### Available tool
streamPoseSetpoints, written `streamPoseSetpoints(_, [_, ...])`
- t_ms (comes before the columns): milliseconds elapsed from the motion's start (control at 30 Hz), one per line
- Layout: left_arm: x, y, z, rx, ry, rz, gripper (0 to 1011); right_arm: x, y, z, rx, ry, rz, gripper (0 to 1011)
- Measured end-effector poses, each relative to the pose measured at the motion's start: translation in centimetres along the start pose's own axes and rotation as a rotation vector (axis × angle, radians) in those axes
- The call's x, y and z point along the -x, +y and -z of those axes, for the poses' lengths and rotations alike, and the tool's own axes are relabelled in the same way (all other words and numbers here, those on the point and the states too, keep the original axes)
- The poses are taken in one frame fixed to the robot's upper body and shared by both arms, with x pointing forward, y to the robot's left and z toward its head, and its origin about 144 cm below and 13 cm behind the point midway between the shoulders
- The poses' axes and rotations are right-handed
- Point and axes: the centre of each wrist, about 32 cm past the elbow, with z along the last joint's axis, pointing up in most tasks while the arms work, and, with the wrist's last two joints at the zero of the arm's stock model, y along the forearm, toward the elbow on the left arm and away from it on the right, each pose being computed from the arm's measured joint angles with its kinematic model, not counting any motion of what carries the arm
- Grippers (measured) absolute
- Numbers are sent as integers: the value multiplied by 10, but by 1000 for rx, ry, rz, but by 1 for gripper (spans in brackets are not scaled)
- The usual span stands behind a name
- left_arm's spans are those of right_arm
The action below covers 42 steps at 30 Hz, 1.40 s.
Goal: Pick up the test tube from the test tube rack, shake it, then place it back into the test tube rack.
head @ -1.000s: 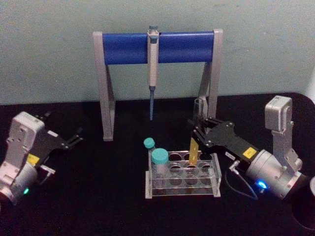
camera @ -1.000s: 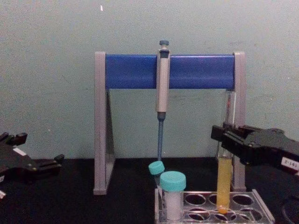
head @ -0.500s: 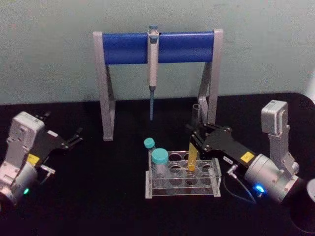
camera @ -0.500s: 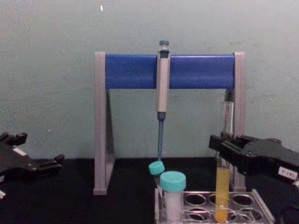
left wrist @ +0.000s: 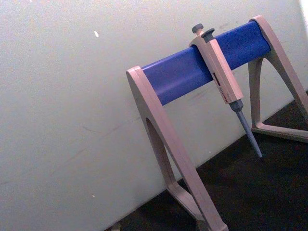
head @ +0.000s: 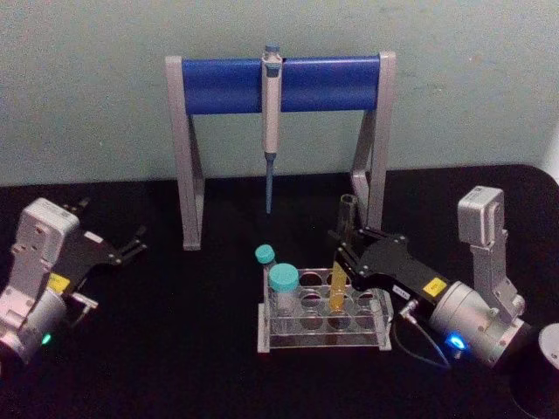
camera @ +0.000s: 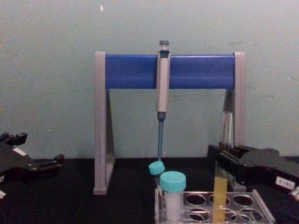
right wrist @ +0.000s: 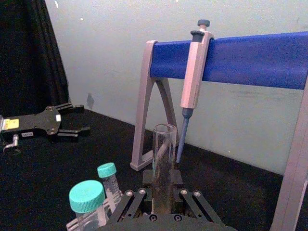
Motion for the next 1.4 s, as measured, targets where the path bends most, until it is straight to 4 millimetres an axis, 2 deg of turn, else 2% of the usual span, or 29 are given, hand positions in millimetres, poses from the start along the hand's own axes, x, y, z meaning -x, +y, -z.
streamPoseSetpoints(1300, [0, 0, 0, 0, 0, 0, 1010, 0, 1, 5, 25, 4, 7, 230])
streamPoseSetpoints(1400, [0, 0, 0, 0, 0, 0, 1010, 0, 1, 4, 25, 4, 7, 302])
